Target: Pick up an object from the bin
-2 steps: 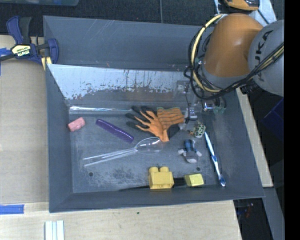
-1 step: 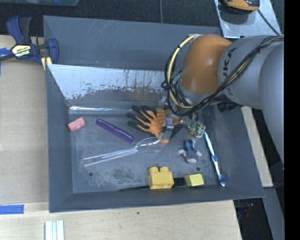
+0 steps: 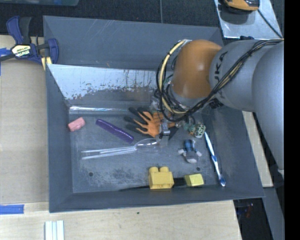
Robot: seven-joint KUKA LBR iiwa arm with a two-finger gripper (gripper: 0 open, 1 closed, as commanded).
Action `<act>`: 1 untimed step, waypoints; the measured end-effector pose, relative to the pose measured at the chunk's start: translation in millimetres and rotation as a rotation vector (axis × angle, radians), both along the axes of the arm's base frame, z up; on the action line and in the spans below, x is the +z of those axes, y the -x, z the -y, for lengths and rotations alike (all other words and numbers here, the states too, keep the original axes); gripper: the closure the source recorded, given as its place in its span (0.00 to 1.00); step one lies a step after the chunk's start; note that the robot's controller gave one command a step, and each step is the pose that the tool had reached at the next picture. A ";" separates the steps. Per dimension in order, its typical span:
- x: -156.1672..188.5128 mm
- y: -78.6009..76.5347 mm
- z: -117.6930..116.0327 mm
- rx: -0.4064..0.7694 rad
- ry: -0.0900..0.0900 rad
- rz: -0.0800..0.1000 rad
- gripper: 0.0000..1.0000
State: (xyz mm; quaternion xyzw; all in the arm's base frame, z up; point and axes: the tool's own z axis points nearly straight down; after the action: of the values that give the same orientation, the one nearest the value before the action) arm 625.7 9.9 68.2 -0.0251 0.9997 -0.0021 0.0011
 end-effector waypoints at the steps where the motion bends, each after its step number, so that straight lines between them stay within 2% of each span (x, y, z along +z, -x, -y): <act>1: -1.7 1.6 5.3 -0.200 -0.007 -0.011 0.00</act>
Offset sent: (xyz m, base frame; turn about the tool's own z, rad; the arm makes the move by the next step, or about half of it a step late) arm 0.0000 0.0012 0.0005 0.0339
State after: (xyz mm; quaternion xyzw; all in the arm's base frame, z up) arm 624.1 4.6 66.4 0.0750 0.9972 0.0012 -0.0045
